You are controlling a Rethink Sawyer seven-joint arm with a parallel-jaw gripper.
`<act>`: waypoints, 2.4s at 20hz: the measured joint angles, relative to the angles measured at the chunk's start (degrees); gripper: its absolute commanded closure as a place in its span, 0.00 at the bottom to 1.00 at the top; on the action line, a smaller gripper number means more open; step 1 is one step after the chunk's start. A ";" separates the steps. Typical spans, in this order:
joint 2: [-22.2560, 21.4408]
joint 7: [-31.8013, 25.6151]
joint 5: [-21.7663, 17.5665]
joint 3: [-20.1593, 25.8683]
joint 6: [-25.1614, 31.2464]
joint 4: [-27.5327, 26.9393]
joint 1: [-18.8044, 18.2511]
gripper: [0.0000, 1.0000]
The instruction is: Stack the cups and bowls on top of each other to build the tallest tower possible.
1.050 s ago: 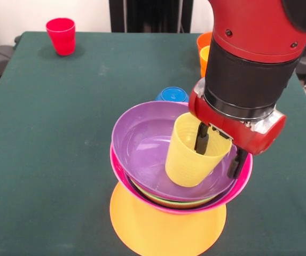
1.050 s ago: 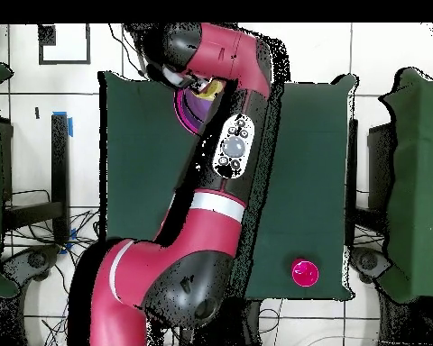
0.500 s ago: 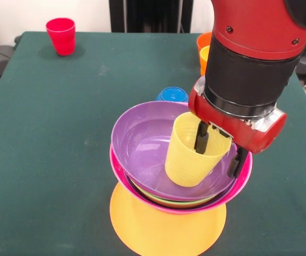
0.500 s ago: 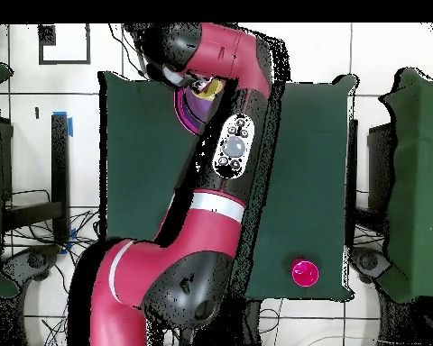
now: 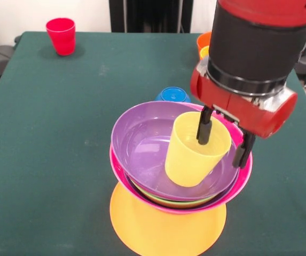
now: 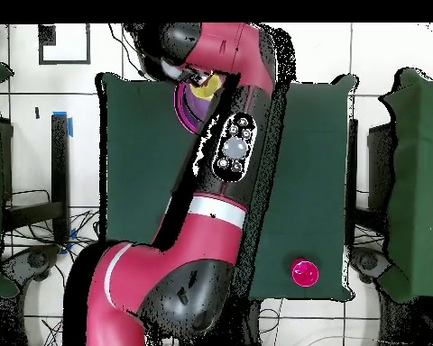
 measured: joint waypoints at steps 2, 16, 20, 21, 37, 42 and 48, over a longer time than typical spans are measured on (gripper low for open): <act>-0.35 0.00 0.00 0.00 0.01 0.04 0.01 0.00; -5.92 0.00 -0.12 0.67 0.02 6.58 1.02 0.00; -8.38 0.00 -0.20 0.99 0.00 11.35 1.67 0.00; -8.77 0.00 -0.22 1.03 0.00 12.10 1.77 0.00; -20.79 0.00 -1.54 2.79 -1.43 34.48 5.42 0.00; -24.75 0.00 -1.55 4.66 -5.69 42.84 6.47 0.00; -28.82 0.00 -1.51 7.63 -12.55 52.14 6.17 0.00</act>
